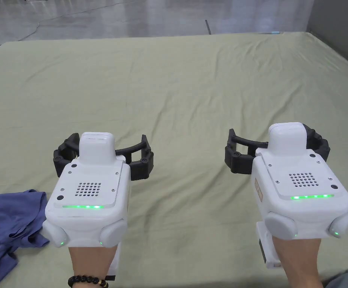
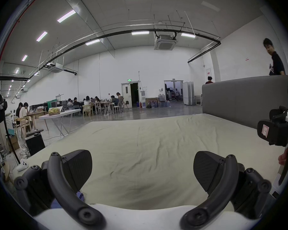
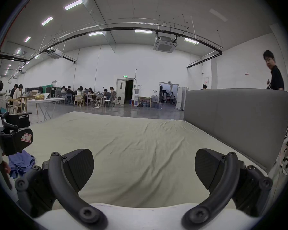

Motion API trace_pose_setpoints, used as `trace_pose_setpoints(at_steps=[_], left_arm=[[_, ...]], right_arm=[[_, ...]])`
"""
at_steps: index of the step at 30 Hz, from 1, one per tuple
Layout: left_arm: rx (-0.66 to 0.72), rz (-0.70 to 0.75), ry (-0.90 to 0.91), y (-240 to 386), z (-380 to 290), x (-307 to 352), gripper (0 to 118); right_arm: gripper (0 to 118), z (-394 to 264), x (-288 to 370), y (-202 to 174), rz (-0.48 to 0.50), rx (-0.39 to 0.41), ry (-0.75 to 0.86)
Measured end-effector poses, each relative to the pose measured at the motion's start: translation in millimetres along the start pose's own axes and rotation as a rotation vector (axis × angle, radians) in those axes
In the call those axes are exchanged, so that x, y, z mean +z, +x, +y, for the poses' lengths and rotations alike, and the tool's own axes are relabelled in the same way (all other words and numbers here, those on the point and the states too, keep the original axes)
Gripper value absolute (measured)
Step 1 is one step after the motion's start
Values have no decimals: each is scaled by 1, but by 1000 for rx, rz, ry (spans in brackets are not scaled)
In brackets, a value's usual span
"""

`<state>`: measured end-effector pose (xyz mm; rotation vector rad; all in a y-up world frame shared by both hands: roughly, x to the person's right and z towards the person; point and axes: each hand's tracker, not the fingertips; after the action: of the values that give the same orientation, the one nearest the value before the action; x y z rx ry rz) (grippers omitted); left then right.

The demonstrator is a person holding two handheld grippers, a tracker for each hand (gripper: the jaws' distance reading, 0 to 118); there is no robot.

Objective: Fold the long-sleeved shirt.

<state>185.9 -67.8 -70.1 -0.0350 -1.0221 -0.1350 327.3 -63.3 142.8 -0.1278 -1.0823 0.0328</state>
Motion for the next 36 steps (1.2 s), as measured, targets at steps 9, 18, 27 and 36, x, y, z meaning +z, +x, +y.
trace_pose_setpoints(at_steps=[9, 18, 27, 36], left_arm=[[-6, 2, -5, -1, 2, 0, 118], [-21, 10, 0, -2, 4, 0, 118], [-28, 14, 1, -2, 2, 0, 118], [-9, 14, 5, -10, -5, 1, 118]], right_arm=[[118, 16, -10, -6, -26, -186, -157], [118, 36, -2, -20, -70, -158, -157], [118, 26, -7, -25, -143, -103, -132], [118, 24, 0, 1, -6, -167, -182]])
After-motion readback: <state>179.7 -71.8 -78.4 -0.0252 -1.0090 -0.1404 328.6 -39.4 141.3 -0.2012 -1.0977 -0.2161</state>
